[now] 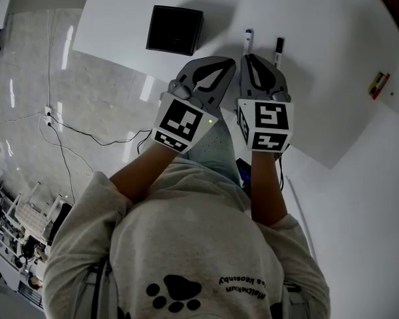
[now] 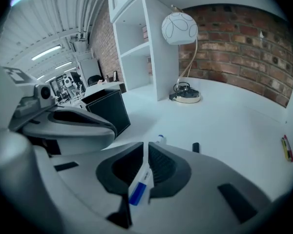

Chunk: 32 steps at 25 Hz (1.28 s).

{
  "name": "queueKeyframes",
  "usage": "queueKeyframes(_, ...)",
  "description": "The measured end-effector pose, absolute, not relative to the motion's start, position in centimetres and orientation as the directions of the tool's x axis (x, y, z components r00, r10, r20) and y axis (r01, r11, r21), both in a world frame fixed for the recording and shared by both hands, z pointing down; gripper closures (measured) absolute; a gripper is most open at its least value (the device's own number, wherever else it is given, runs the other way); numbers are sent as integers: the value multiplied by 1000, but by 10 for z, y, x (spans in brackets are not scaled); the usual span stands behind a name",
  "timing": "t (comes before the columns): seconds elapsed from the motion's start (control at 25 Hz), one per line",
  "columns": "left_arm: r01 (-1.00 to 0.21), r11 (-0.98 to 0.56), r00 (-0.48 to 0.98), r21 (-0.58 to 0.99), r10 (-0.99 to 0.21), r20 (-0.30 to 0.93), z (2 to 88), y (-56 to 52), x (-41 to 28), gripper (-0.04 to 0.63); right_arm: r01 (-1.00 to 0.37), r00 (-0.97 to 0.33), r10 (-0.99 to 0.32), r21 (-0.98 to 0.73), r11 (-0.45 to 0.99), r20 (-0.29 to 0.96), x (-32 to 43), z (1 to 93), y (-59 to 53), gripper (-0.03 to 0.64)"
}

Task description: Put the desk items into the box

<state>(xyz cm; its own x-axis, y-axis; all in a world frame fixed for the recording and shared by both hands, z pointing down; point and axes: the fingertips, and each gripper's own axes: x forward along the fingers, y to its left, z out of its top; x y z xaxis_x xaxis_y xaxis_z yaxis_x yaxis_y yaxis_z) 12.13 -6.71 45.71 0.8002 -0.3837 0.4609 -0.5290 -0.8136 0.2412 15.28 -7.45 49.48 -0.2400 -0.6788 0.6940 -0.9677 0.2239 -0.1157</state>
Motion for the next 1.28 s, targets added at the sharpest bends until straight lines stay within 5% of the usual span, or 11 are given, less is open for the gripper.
queueKeyframes(0.28,-533,-807,794,254,-374,479,465,-66,123,588,-967,-251,-591,-167,194,767,157,517,-70,506)
queueKeyframes(1.28,-531,-795,791,293,-342,508,479,-68,120,588,-969,-214,-329,-157,191,920,168,557,-69,538)
